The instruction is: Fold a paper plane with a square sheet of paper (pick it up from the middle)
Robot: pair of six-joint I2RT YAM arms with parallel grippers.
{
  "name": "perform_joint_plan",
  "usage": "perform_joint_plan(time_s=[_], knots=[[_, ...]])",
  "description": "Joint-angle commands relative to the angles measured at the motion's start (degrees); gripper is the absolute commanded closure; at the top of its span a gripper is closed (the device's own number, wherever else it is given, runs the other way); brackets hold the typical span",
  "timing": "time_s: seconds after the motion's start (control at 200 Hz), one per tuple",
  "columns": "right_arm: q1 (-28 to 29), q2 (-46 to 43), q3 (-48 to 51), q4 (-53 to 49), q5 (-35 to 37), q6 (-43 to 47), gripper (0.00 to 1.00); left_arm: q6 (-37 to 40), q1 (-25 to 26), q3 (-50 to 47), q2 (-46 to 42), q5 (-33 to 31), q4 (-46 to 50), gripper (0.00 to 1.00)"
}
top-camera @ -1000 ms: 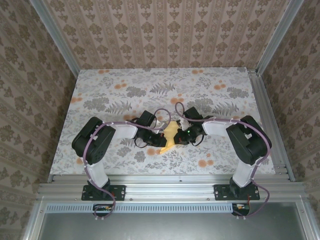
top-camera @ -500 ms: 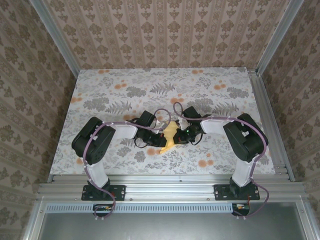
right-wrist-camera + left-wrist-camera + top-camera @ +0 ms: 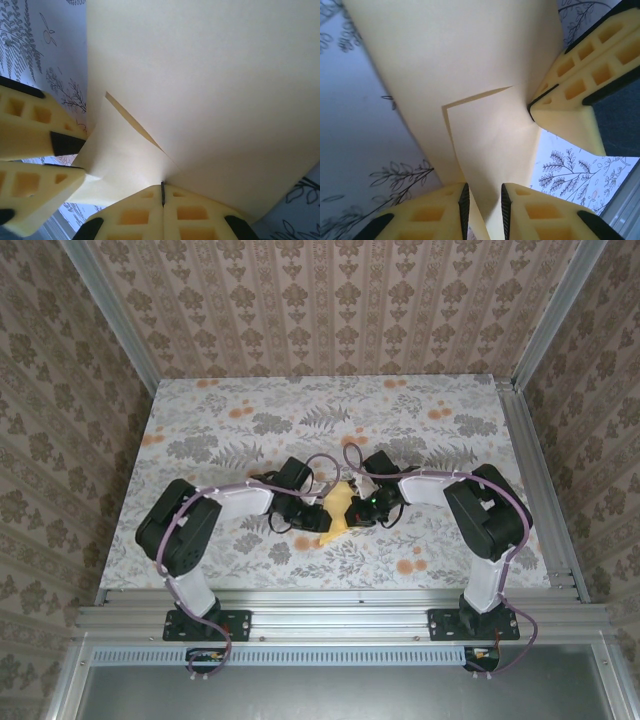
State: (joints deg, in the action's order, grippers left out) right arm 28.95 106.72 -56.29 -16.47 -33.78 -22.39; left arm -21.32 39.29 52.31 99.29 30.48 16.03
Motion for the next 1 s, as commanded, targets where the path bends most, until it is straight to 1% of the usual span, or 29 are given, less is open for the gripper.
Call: perform_joint_plan(time_s=[0.0,0.125,0.225,0.275,0.43,0.525,0.755,0.995], knots=[[0.5,5.2,2.0,-3.6,9.3,1.7,0.96,0.7,-0.3,2.3,-4.1,-3.3,5.6,0.70],[0.7,5.0,2.1,-3.5,9.1,1.6,0.96,-1.0,-0.1,2.4,-7.0,-3.7,6.4,0.66],[0.8,4.6,2.1,-3.4,8.6,1.7,0.96,-2.9,0.6,2.1,-8.6,-2.9,5.3,0.66],[0.8,4.5,2.2,-3.1,8.1,1.6,0.96,-3.8,1.1,1.5,-8.8,-2.1,4.1,0.68],[0.9,4.2,2.2,-2.7,7.0,1.4,0.96,-5.2,2.8,0.3,-6.0,-1.0,0.8,0.75],[0.8,4.0,2.3,-2.7,6.5,1.3,0.96,-5.5,4.4,0.0,-3.9,-0.4,-1.3,0.77],[0.8,3.2,2.2,-2.7,6.0,1.3,0.96,-4.9,5.9,-0.4,0.1,-0.2,-3.0,0.80],[0.8,2.7,2.0,-2.1,4.6,0.7,0.94,-4.8,5.9,-2.1,0.7,-1.2,-3.4,0.80]])
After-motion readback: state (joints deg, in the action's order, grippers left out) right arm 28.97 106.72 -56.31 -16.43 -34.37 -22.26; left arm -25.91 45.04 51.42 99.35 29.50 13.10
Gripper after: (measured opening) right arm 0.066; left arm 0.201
